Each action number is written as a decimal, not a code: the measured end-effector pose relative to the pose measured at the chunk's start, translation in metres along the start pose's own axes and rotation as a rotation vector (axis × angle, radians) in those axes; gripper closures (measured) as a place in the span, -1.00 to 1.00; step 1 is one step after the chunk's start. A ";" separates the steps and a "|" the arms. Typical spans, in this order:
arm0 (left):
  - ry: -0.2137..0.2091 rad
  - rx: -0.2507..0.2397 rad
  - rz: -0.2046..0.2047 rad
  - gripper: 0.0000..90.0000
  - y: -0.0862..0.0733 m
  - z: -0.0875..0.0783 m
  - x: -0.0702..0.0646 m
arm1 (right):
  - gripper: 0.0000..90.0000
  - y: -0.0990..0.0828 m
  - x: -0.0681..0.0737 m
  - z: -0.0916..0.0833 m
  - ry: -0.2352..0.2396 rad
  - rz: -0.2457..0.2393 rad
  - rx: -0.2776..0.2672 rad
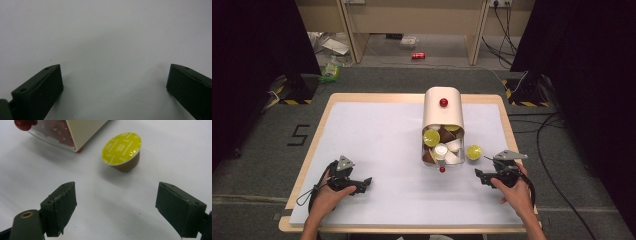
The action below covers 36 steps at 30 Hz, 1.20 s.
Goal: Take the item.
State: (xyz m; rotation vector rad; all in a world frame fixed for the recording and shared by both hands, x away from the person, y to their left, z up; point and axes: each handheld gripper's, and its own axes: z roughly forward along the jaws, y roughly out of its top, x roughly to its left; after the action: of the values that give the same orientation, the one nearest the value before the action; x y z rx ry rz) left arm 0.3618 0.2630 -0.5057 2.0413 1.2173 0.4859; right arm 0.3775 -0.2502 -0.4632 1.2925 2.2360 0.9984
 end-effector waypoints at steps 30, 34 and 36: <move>0.001 0.000 -0.001 -1.00 0.000 0.000 0.000 | -0.61 -0.029 0.016 -0.008 0.003 -0.045 0.048; 0.001 0.000 -0.001 -1.00 0.000 0.000 0.000 | -0.61 -0.033 0.015 -0.011 -0.004 -0.045 0.047; 0.001 0.000 -0.001 -1.00 0.000 0.000 0.000 | -0.61 -0.035 0.015 -0.013 -0.010 -0.041 0.047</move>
State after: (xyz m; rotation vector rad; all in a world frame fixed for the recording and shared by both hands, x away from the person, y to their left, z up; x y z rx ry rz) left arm 0.3616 0.2627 -0.5058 2.0408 1.2185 0.4867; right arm 0.3405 -0.2538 -0.4796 1.2625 2.2823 0.9280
